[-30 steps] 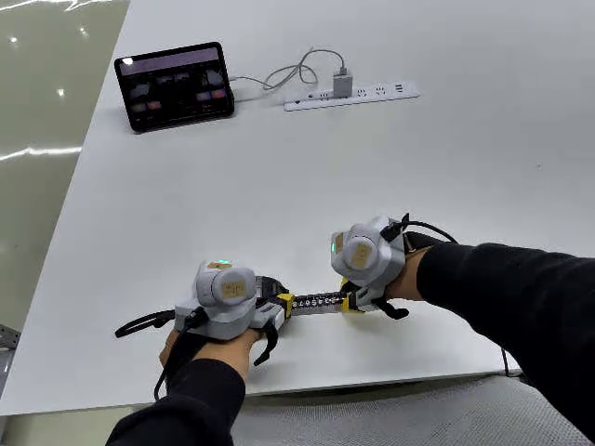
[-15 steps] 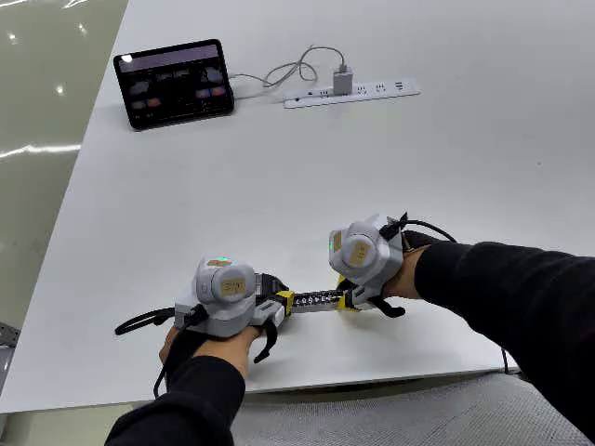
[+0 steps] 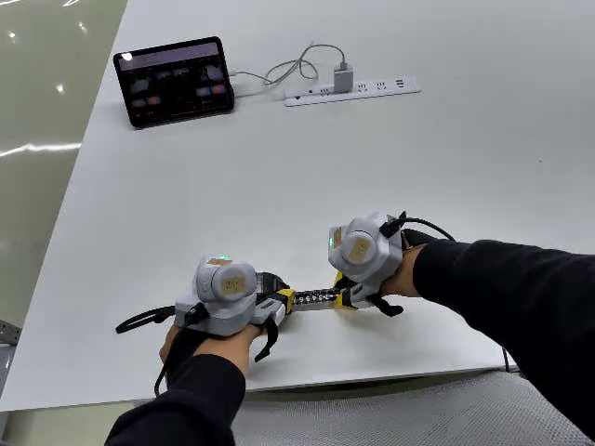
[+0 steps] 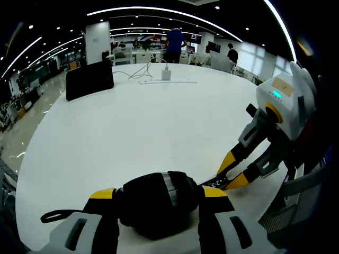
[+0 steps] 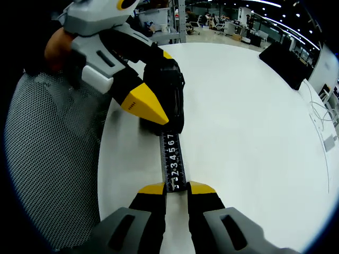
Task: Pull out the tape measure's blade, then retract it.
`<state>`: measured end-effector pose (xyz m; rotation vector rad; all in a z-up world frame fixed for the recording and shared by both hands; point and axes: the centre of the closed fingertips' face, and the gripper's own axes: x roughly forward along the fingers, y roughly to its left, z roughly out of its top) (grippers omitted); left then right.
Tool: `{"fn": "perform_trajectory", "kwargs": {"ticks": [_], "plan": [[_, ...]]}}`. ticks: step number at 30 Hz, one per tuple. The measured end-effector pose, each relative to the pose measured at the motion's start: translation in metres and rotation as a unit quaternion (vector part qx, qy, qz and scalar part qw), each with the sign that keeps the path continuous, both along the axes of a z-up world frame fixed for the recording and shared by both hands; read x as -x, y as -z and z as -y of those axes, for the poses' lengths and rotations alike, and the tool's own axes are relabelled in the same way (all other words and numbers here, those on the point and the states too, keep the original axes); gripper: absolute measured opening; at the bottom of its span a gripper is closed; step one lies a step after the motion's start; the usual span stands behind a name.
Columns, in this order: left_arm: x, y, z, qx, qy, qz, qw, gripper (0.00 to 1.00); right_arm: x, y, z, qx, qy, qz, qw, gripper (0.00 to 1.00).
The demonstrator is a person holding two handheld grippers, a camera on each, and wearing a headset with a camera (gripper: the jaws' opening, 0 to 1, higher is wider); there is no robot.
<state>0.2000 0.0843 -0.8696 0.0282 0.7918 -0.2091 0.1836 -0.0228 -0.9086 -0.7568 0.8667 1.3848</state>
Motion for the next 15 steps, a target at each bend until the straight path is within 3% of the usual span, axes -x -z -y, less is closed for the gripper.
{"fn": "perform_trajectory", "kwargs": {"ticks": [15], "plan": [[-0.0002, 0.0001, 0.0001, 0.000, 0.000, 0.002, 1.0000, 0.56, 0.0022, 0.0001, -0.0048, -0.010, -0.006, 0.006, 0.9999, 0.11]]}}
